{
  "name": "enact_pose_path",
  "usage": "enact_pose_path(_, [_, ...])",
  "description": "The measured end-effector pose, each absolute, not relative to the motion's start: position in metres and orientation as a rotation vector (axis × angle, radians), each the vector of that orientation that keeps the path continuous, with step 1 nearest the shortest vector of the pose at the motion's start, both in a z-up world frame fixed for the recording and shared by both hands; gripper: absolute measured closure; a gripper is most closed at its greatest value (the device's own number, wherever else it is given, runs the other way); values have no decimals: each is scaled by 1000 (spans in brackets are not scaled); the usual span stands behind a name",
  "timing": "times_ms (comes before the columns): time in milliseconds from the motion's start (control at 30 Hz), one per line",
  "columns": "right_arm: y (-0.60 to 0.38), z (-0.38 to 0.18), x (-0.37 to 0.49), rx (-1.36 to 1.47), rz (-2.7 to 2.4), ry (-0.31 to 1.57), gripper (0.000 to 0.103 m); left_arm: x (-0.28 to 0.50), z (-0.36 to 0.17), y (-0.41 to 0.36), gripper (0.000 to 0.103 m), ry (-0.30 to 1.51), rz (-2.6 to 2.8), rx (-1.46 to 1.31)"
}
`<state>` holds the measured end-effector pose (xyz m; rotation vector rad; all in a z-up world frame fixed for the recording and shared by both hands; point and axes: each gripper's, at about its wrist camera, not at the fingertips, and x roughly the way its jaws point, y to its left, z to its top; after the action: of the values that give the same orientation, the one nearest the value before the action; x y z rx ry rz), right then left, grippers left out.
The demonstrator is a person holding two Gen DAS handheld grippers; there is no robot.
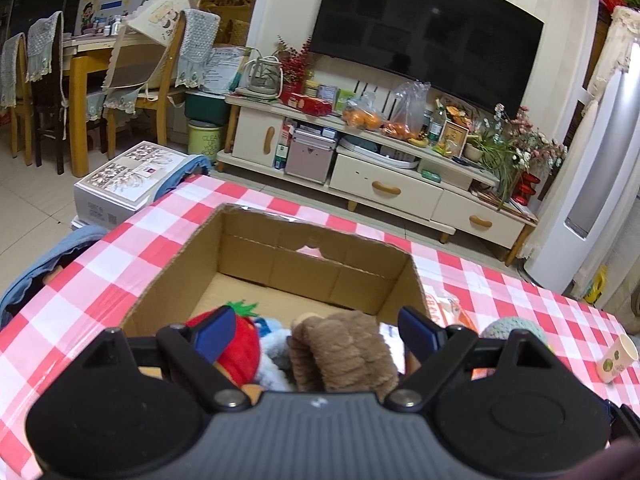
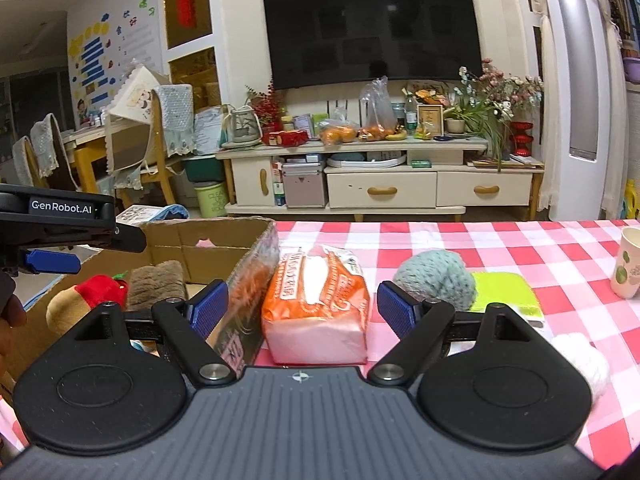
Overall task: Organize soft objects
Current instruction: 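Move both tools back toward the white fluffy items on the table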
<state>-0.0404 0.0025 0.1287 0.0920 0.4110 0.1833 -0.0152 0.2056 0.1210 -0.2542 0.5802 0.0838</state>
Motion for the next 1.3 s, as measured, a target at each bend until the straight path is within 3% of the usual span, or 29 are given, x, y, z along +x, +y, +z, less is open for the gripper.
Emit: enact_pose_path(1300, [-30, 107, -70, 177, -19, 383, 1, -11, 111, 107, 8, 609, -89, -87])
